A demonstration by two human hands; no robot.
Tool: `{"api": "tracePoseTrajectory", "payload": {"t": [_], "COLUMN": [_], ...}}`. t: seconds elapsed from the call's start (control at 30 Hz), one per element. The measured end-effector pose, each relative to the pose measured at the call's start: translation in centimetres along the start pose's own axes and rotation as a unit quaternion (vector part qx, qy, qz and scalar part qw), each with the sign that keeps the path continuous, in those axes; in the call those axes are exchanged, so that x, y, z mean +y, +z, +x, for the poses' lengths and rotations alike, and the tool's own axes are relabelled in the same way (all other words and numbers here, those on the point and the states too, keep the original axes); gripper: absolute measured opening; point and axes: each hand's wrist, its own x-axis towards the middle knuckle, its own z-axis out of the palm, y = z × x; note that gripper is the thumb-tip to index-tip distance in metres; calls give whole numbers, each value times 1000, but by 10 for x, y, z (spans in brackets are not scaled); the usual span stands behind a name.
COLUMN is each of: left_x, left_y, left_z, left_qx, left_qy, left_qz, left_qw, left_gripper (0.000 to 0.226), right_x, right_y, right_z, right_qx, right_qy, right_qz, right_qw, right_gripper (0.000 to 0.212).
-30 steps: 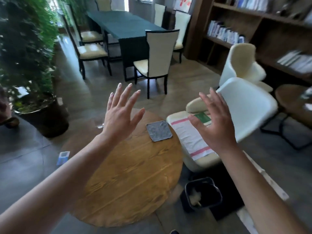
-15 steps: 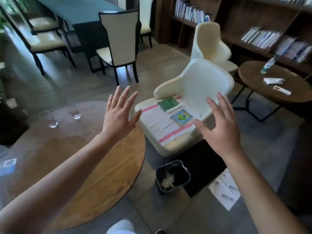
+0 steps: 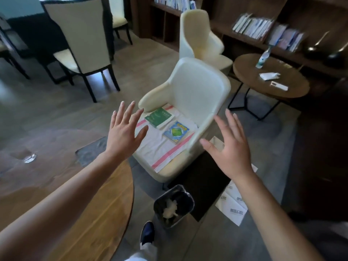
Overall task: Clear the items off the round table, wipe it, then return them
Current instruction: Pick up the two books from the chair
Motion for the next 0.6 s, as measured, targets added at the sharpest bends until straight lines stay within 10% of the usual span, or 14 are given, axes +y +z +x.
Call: {"api": "tracePoseTrajectory", "payload": {"t": [0.6], "left_x": [79], "left_y": [101], "left_z": [150], "left_qx": [-24], "left_qy": [71], "left_qz": [-16], "left_qw": [997], "left_gripper": [65], "right_x": [141], "right_y": [15], "right_z": [104], "right_qx": [-23], "right_qy": [83], "right_qz": [34], "right_qw": [996], "right_gripper": [78]}}
